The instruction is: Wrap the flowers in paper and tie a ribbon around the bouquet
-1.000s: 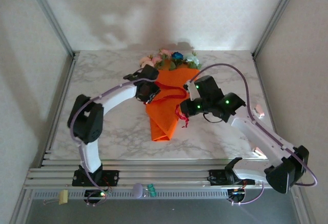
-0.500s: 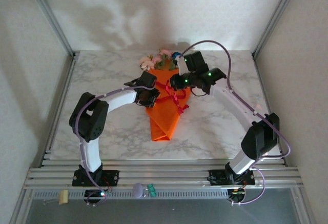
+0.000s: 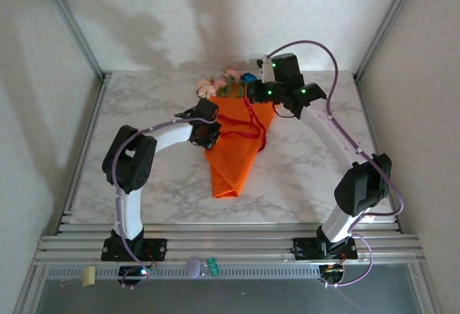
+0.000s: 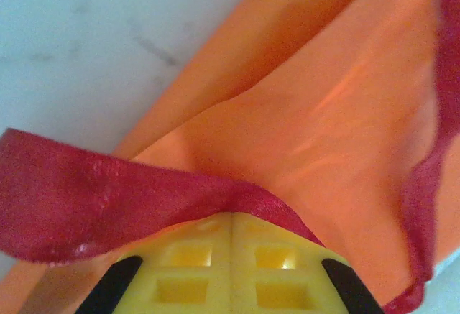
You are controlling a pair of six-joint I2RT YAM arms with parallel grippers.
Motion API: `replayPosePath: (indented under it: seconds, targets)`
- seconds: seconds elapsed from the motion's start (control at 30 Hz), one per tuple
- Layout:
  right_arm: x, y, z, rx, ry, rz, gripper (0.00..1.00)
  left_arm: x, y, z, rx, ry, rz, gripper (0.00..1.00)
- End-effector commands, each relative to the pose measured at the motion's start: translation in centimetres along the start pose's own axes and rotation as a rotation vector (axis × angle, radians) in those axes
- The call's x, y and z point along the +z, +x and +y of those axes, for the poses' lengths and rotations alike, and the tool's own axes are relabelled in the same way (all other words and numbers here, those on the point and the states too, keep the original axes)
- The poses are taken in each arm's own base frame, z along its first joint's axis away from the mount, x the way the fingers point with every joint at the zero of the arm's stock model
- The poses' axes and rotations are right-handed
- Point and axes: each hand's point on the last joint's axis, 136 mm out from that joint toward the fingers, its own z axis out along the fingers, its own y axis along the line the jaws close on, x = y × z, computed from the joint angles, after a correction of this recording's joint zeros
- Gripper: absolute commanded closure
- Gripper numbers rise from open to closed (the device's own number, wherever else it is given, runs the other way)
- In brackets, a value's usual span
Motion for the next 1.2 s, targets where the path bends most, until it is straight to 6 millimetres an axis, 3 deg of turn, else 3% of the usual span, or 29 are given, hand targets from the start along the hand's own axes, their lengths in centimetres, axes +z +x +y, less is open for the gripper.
replayPosePath:
  seconds: [0.0, 0.2, 0.3, 0.5, 0.63, 0.67, 0.73, 0.93, 1.17]
  targets:
    - [0.6, -2.0, 2.1, -0.011, -0.11, -0.039, 1.0, -0.3, -1.0, -2.5, 0.059, 0.051, -0.024, 1.0]
    - [2.2, -2.7, 4.3, 0.011, -0.226, -0.045, 1.0, -0.6, -0.4, -2.0, 0.052, 0.069, 0.002, 1.0]
    - [3.9, -2.2, 4.9, 0.027, -0.242, -0.028, 1.0, -0.9, 0.0, -1.3, 0.038, 0.078, 0.015, 1.0]
    - [8.3, -0.3, 3.7, 0.12, -0.203, 0.026, 1.0, -1.6, 0.3, -0.8, 0.01, 0.099, 0.027, 1.0]
    - [10.2, 1.3, 2.5, 0.135, -0.12, 0.066, 1.0, -2.4, 0.2, -0.8, -0.003, 0.105, 0.017, 1.0]
    - [10.5, 1.7, 2.1, 0.145, -0.101, 0.073, 1.0, -2.9, 0.0, -0.8, -0.008, 0.106, 0.001, 0.96]
    - [10.7, 2.1, 1.4, 0.154, -0.067, 0.075, 1.0, -4.0, -0.3, -0.8, -0.029, 0.104, -0.028, 0.81]
    - [10.4, 2.6, 0.6, 0.153, -0.021, 0.077, 1.0, -4.9, 0.2, -0.1, -0.194, 0.115, -0.011, 0.66]
    - [9.7, 2.9, 0.5, 0.131, -0.005, 0.079, 1.0, -2.3, 1.5, -0.3, -0.322, 0.073, 0.081, 0.6]
